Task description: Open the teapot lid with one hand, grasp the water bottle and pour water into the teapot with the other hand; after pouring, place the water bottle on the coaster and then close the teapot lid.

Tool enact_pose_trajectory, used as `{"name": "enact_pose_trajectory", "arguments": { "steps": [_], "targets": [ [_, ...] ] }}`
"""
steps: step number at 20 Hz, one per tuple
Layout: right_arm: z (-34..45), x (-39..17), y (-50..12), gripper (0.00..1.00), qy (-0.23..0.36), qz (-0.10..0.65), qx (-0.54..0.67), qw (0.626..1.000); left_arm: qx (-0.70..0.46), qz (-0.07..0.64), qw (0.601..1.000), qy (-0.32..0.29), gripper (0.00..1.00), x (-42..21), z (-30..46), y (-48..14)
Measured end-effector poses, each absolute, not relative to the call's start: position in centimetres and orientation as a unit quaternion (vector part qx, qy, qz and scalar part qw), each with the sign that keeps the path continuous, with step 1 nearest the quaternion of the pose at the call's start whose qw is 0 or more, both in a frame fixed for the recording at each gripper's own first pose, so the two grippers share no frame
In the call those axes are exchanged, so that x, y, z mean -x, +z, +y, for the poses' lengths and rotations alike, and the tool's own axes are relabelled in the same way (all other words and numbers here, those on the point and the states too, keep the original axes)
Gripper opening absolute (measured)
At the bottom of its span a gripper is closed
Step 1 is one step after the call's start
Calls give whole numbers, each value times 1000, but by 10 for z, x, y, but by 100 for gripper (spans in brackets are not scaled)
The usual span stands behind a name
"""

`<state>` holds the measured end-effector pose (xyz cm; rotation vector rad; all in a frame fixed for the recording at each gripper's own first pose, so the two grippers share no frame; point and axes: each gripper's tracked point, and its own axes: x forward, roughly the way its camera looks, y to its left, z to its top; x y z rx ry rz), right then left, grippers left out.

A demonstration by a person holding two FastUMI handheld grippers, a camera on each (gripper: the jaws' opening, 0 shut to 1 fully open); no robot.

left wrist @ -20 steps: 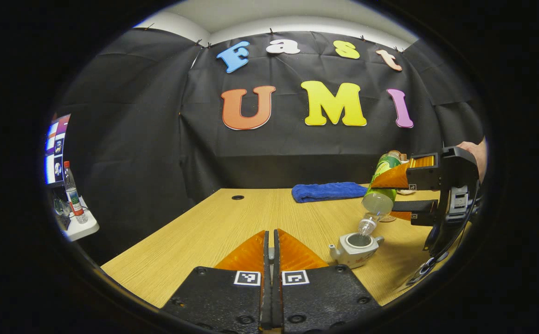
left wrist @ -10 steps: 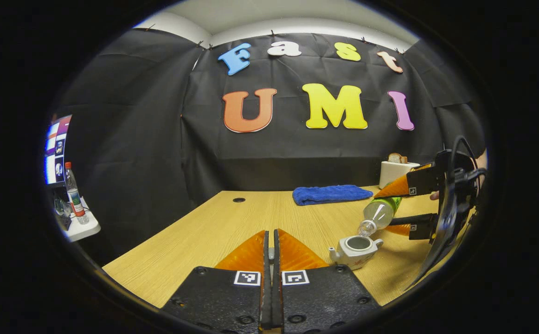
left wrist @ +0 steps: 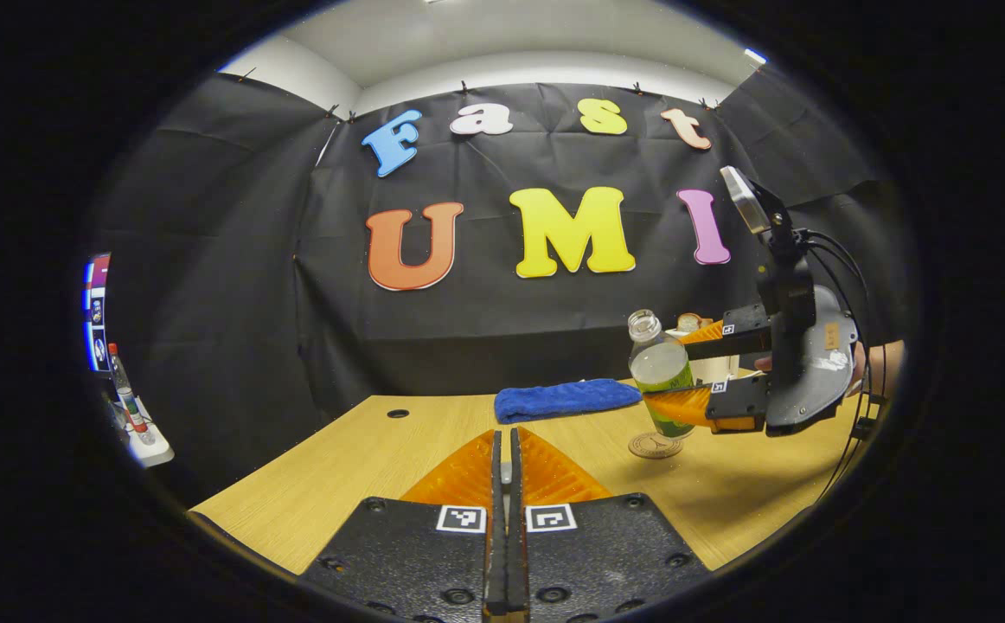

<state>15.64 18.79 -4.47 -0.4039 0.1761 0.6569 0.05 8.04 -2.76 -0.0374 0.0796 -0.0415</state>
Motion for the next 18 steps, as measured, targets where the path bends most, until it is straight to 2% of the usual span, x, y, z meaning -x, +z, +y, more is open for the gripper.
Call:
{"name": "enact_pose_trajectory", "arguments": {
  "steps": [2, 5, 8, 10, 12, 16, 18],
  "targets": [
    [168, -184, -46, 72, 298, 118, 106, 941, 22, 37, 999, -30, 3, -4, 68, -25],
    [147, -223, -61, 71, 257, 126, 50, 957, 31, 26, 998, -38, 4, -8, 54, -20],
    [150, -238, -87, 70, 236, 146, -12, 961, 31, 28, 998, -39, 4, -6, 53, -21],
    [152, -240, -101, 72, 229, 163, -31, 959, 33, 31, 998, -35, 4, -3, 56, -24],
    [154, -241, -112, 70, 226, 176, -39, 957, 33, 33, 998, -31, 4, -1, 60, -27],
    [153, -242, -123, 71, 215, 176, -25, 960, 39, 36, 998, -23, 4, 3, 69, -31],
    [156, -236, -124, 77, 217, 180, -27, 959, 42, 37, 998, -20, 4, 2, 71, -33]
  ]
}}
